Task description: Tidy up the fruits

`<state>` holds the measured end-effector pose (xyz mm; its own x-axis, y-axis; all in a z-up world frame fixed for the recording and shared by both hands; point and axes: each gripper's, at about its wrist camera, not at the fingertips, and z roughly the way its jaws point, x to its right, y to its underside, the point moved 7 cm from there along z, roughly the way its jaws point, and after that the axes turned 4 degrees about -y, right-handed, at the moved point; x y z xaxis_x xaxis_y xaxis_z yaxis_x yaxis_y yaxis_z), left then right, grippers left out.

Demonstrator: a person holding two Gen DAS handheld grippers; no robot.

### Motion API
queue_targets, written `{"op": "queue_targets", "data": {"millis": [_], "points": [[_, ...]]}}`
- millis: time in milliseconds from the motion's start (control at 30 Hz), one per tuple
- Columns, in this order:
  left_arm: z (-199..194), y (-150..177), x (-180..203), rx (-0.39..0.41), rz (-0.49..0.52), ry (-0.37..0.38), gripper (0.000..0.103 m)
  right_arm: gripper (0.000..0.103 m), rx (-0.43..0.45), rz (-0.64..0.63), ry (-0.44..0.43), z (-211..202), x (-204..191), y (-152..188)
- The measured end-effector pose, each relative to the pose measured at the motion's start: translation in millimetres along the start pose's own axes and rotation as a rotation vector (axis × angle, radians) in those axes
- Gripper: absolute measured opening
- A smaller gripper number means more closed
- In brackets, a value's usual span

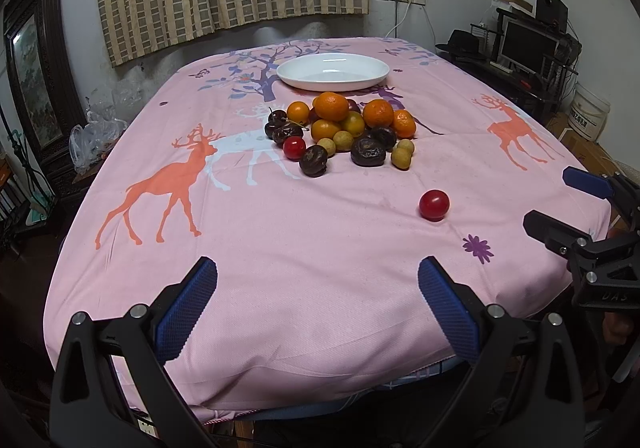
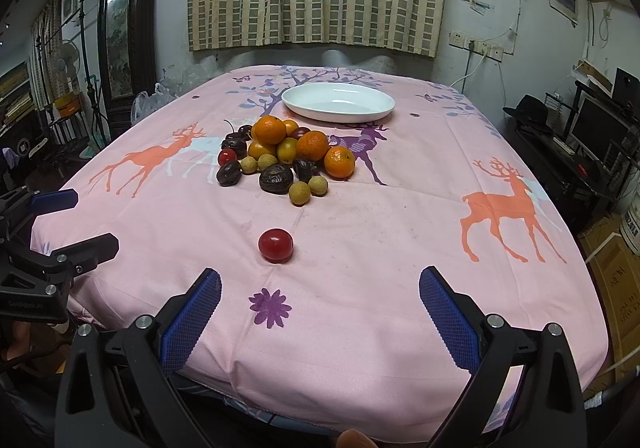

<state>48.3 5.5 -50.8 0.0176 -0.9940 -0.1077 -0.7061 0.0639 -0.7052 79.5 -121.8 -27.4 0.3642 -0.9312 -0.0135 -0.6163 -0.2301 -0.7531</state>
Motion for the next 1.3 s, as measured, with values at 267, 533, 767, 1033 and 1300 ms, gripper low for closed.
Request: {"op": "queue_targets", "data": {"millis": [267,533,767,1033,1300], "points": [[0.1,0.3,0.3,-0.001,0.001,0.0,0.099,0.099,0.001,0.0,0.001,-0.1,-0.1,0.0],[0.1,0.3,0.3,-0.001,0.001,0.0,0.099,0.099,0.001,0.0,0.0,-0.8,-0.4,-0.7],[0.1,0.6,0.3,-0.002,0.001,-0.002,0.099,0.099,-0.001,-0.001,-0.007,1.0,-0.2,1.7],[10.4,2.9,-5.2,-0.017,-0.007,-0.003,0.099,0.099,-0.015,0.002,-0.019,10.9,1.6,4.8],[39.2,4.0,-22.1,-0.059,-0.024,0.028,0.099,0.099,-0.075,0.007,-0.086,52.1,-5.4,6.6]]}}
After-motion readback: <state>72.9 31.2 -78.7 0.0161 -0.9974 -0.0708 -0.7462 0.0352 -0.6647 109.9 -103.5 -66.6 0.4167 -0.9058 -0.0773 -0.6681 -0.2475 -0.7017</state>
